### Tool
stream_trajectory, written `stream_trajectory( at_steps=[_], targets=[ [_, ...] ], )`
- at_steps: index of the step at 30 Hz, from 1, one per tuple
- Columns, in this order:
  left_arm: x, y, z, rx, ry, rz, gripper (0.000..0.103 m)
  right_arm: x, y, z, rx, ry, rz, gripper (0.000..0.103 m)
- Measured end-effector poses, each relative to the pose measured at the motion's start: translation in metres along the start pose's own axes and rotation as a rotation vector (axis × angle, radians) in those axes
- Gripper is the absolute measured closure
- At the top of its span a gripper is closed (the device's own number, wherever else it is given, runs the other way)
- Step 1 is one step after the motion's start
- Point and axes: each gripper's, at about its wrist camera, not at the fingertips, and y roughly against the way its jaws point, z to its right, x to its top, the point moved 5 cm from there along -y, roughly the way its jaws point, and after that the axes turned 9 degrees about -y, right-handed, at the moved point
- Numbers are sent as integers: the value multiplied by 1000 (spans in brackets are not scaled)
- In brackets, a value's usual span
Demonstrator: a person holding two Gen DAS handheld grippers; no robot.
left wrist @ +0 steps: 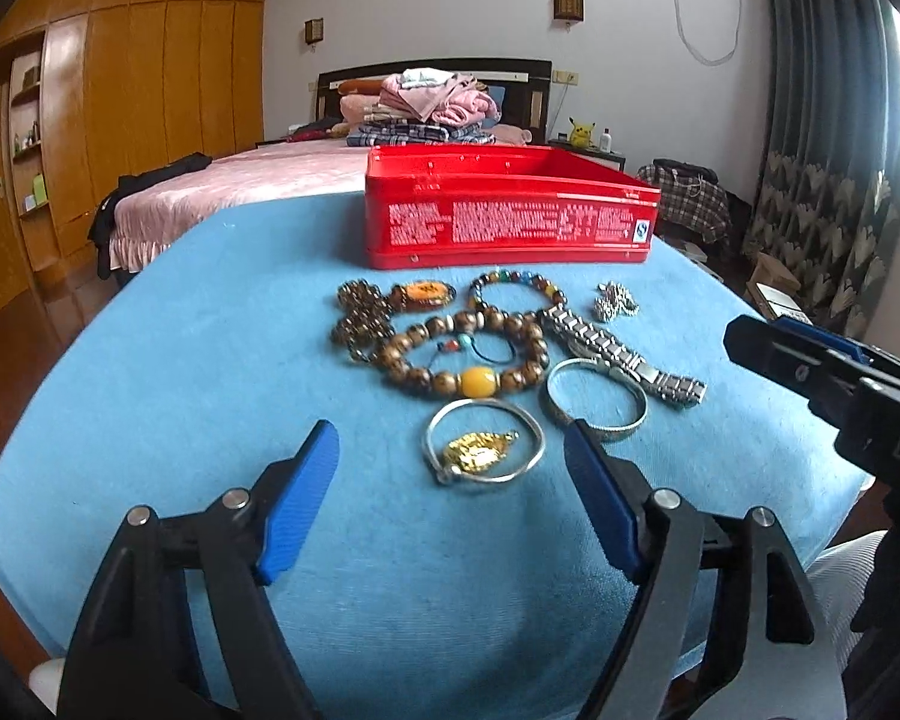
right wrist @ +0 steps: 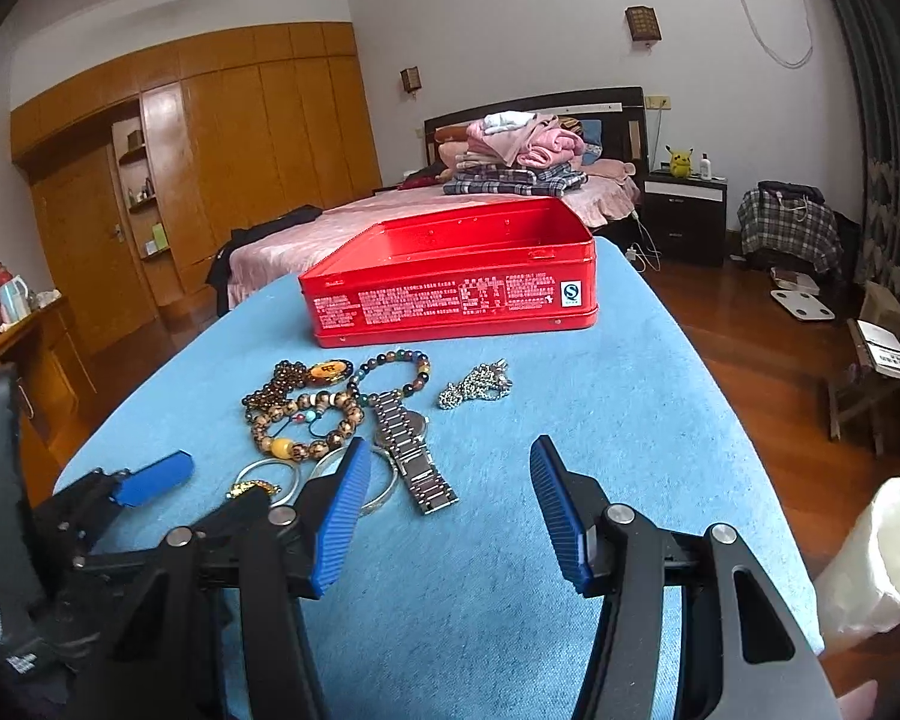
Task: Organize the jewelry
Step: 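Withdraw both open tools from the tin back toward the jewelry, then grasp the knotted silver bangle with the left tool while the right tool grasps the plain silver bangle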
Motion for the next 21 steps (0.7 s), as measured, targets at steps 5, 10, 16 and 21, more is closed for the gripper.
stream_trajectory(
  at_steps=[5, 10, 16, 21],
  targets=[
    [-3, -9, 3, 9, 7, -2, 40, -1, 0, 2, 3, -10, 0, 48],
    [-2, -12, 8, -13, 1, 16, 58, -5, -3, 4, 6, -12, -13, 48],
    [-3, -11, 6, -25, 12, 29, 58, -7, -4, -2, 26, -7, -17, 48],
    [1, 1, -6, -7, 37, 59, 59, -11, -6, -14, 54, 27, -29, 49]
  ],
)
